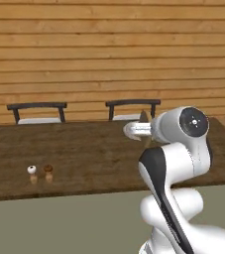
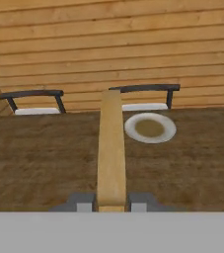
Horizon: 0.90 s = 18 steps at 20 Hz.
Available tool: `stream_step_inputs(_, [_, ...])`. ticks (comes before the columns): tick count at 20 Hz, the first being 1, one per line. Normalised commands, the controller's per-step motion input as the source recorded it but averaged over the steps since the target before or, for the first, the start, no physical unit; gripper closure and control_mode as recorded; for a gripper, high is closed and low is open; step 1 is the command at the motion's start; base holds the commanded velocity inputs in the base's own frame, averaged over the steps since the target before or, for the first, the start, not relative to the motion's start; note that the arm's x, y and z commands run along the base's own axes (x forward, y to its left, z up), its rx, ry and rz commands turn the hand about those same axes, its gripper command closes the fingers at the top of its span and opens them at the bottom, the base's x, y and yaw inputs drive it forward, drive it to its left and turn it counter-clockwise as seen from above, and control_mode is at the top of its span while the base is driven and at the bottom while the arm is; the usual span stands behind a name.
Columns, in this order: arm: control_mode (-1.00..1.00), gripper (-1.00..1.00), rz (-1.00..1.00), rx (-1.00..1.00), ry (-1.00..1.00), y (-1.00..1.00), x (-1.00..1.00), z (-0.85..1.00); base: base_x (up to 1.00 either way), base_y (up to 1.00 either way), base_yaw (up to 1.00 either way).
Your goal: Start the toaster. Once the lever pops up, take the bread to the plate on the dining counter.
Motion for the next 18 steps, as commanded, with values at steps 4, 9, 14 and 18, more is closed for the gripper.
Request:
stream_step_inputs(4, [1.00,1.00,0.00,0.00,0.00,0.00,0.00,0.00,0.71,-0.26,0.15])
stream_step_inputs(9, [1.00,1.00,0.00,0.00,0.00,0.00,0.00,0.00,0.55,-0.14,0.12])
stream_step_inputs(14, [1.00,1.00,0.00,0.00,0.00,0.00,0.00,0.00,0.03,-0.18,0.02])
stream_step_inputs(18, [-1.00,1.00,0.06,0.05,0.00,-0.47,0.17,0.00,0.00,-0.10,0.01])
